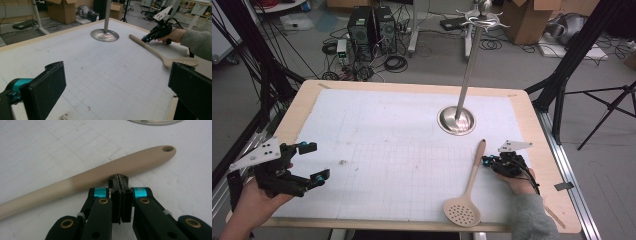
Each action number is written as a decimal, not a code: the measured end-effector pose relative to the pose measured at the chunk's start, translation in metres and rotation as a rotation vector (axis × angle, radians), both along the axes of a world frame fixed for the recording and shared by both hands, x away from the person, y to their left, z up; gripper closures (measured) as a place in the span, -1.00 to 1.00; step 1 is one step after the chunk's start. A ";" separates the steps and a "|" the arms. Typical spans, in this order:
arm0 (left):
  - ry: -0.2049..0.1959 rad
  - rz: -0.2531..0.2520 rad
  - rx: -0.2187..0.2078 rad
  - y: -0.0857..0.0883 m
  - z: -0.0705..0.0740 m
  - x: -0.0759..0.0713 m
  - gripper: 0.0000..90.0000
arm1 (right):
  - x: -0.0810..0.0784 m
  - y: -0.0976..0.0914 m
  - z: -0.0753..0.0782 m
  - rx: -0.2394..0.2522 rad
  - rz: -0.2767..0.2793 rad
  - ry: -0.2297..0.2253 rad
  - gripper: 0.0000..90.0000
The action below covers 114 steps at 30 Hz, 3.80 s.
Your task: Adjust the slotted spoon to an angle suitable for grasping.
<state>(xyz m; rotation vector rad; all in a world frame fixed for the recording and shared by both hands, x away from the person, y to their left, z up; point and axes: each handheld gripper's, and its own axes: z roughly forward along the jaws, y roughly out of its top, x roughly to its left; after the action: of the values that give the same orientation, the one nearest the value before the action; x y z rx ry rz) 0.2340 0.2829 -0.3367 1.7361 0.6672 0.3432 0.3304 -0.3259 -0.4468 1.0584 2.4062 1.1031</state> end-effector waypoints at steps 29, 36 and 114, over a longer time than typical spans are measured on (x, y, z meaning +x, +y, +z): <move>0.009 0.023 0.010 0.009 -0.003 -0.006 -0.96 | 0.020 0.069 0.015 0.018 0.213 -0.043 1.00; 0.015 0.024 0.007 0.008 -0.007 -0.001 -0.96 | -0.012 0.079 0.026 0.022 0.332 -0.070 1.00; 0.024 0.011 0.001 0.003 -0.007 0.007 -0.96 | 0.011 0.026 0.017 0.019 0.050 0.049 1.00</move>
<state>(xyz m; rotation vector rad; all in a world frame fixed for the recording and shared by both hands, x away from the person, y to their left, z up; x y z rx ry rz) 0.2408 0.2859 -0.3439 1.7401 0.6945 0.3311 0.3417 -0.2994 -0.4295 1.0486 2.4780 1.1309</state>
